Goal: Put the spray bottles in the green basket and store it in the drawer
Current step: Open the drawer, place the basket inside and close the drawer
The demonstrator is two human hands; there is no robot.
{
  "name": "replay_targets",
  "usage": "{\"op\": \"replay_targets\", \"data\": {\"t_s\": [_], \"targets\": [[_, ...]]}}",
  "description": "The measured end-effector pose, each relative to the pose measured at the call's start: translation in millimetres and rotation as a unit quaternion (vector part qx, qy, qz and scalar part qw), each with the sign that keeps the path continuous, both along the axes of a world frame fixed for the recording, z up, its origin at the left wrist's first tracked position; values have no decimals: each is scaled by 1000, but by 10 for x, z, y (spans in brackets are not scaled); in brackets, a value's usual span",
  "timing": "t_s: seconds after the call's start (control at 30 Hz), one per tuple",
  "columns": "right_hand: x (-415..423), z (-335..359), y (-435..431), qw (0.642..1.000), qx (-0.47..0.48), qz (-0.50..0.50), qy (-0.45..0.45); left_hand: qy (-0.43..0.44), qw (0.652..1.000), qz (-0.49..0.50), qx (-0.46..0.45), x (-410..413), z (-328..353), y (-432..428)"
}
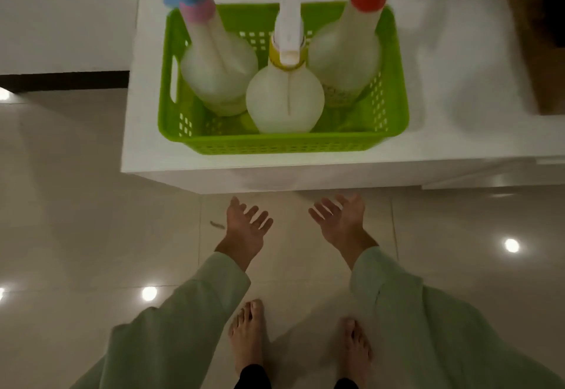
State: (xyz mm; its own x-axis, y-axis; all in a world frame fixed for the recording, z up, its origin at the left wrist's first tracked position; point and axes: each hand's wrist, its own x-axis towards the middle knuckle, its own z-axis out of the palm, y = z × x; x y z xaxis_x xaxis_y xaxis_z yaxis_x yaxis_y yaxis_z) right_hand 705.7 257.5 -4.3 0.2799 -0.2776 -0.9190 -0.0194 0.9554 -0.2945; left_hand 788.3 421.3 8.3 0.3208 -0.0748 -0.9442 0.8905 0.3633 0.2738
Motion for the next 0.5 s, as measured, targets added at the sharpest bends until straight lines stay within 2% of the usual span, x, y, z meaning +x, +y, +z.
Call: {"op": "replay_targets", "data": {"t_s": [0.23, 0.5], "targets": [[200, -591, -248, 994, 61, -70, -64, 2, 986, 145, -85, 282, -606, -165], [139, -757, -334, 988, 59, -87, -114, -24, 982, 146, -120, 352, -768, -4]]}}
